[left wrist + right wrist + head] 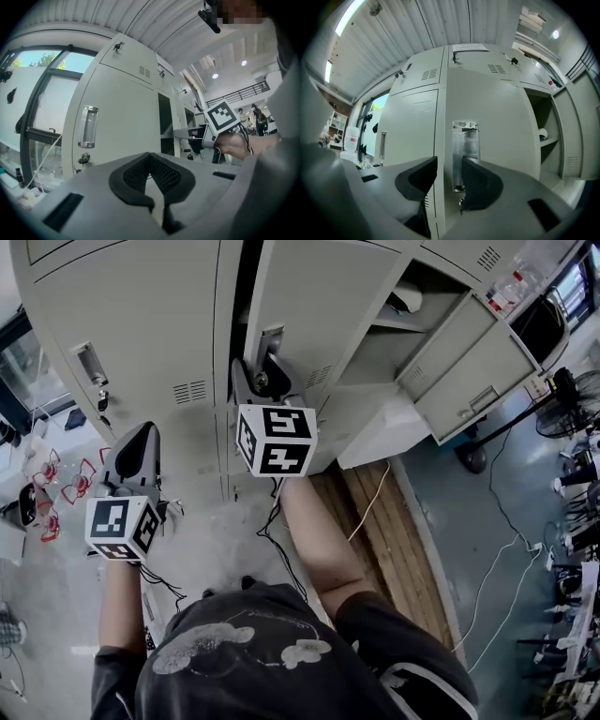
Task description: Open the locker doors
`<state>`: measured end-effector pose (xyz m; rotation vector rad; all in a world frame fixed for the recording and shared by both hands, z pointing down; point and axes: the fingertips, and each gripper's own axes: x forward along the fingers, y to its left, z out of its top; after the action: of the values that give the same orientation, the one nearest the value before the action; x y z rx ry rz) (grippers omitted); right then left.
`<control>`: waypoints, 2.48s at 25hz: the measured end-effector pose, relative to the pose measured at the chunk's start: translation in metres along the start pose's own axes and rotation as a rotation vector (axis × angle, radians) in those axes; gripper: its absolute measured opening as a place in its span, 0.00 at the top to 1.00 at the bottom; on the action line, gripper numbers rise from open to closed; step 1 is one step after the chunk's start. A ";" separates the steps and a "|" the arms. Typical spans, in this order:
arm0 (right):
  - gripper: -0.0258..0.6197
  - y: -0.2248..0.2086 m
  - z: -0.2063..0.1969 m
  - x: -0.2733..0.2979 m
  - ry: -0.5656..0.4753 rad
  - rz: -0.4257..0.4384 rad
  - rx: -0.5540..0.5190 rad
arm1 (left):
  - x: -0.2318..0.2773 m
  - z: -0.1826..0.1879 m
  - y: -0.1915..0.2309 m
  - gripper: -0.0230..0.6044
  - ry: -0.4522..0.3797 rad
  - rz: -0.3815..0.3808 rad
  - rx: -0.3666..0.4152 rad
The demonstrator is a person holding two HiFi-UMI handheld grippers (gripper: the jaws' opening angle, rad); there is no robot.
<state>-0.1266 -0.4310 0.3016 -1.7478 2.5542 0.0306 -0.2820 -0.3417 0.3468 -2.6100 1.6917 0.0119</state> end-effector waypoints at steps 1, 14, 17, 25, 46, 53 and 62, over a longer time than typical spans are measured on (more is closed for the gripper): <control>0.69 -0.002 0.000 -0.004 0.003 -0.013 -0.002 | 0.000 0.000 -0.003 0.95 -0.002 -0.011 -0.002; 0.72 -0.019 0.003 -0.049 0.001 -0.044 0.018 | -0.005 0.002 -0.031 0.95 -0.015 -0.131 -0.008; 0.72 -0.023 0.003 -0.061 -0.003 -0.052 0.020 | -0.004 0.005 -0.040 0.95 -0.023 -0.157 -0.010; 0.71 -0.038 0.007 -0.095 -0.009 -0.126 -0.030 | -0.006 0.014 -0.061 0.95 -0.043 -0.219 -0.015; 0.79 -0.098 0.014 -0.180 -0.047 -0.304 -0.077 | -0.001 0.010 -0.131 0.95 -0.022 -0.409 0.000; 0.80 -0.143 0.014 -0.209 -0.091 -0.278 -0.054 | 0.015 0.014 -0.176 0.95 -0.033 -0.398 0.010; 0.80 -0.202 0.016 -0.231 -0.104 -0.227 -0.034 | 0.038 0.016 -0.236 0.95 -0.037 -0.365 0.018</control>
<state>0.1454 -0.2886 0.2996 -1.9801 2.2837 0.1527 -0.0512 -0.2793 0.3353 -2.8410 1.1755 0.0354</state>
